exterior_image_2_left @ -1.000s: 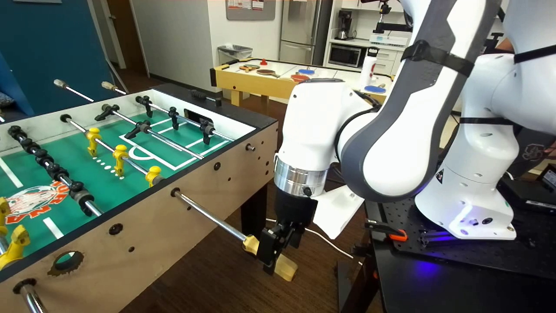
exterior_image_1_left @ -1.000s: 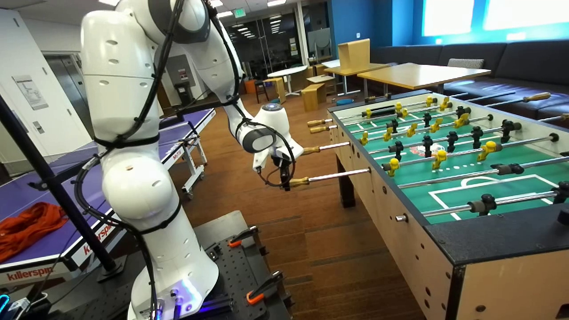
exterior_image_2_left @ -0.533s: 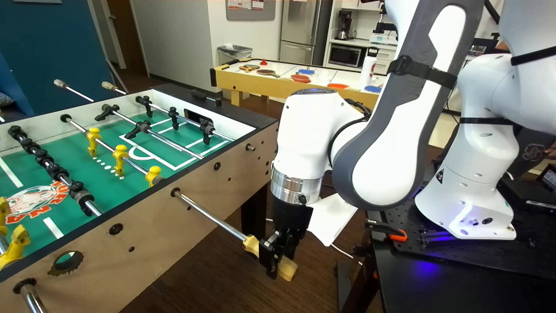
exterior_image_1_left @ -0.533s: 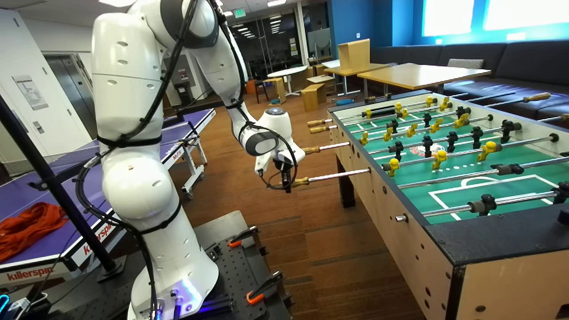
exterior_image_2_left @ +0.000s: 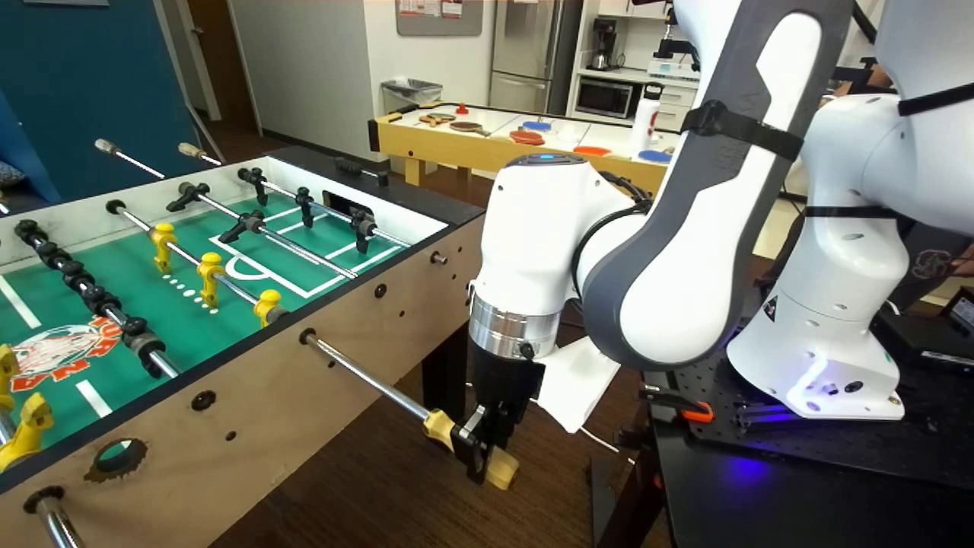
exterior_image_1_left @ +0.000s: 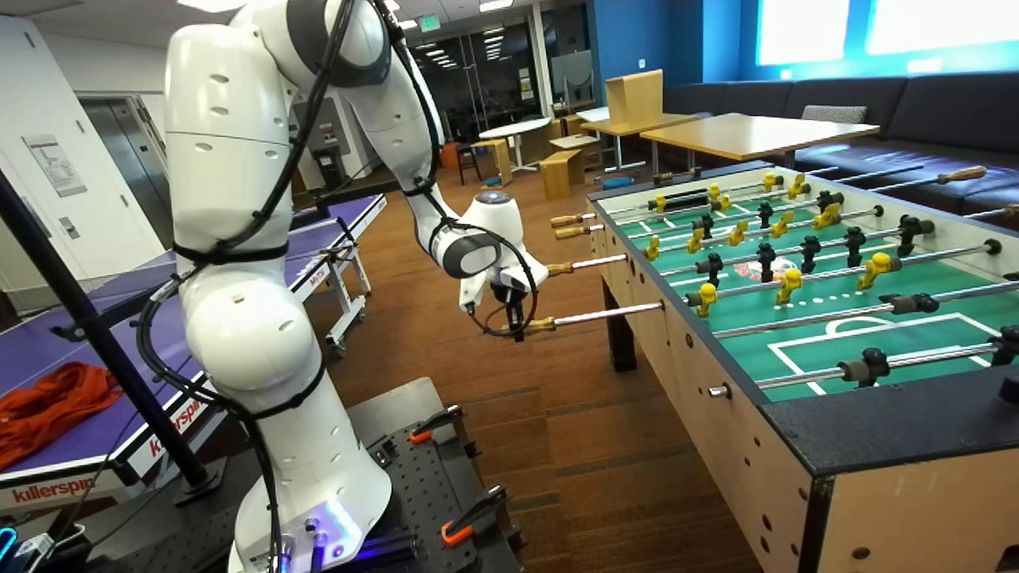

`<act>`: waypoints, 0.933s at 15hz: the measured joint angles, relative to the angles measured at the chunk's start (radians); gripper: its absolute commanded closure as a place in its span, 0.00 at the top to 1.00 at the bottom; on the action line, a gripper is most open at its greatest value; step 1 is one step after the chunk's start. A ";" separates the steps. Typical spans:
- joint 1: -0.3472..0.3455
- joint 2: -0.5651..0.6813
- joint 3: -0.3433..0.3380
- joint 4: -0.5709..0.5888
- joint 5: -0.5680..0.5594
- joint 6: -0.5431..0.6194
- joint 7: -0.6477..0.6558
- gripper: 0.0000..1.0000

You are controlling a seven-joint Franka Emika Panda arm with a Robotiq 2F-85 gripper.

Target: Move the third rod to the right

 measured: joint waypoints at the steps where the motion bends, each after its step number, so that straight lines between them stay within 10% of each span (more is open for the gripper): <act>1: 0.005 0.000 -0.010 0.003 -0.006 -0.001 0.001 0.15; 14: -0.005 0.073 -0.129 0.175 -0.116 -0.125 -0.003 0.15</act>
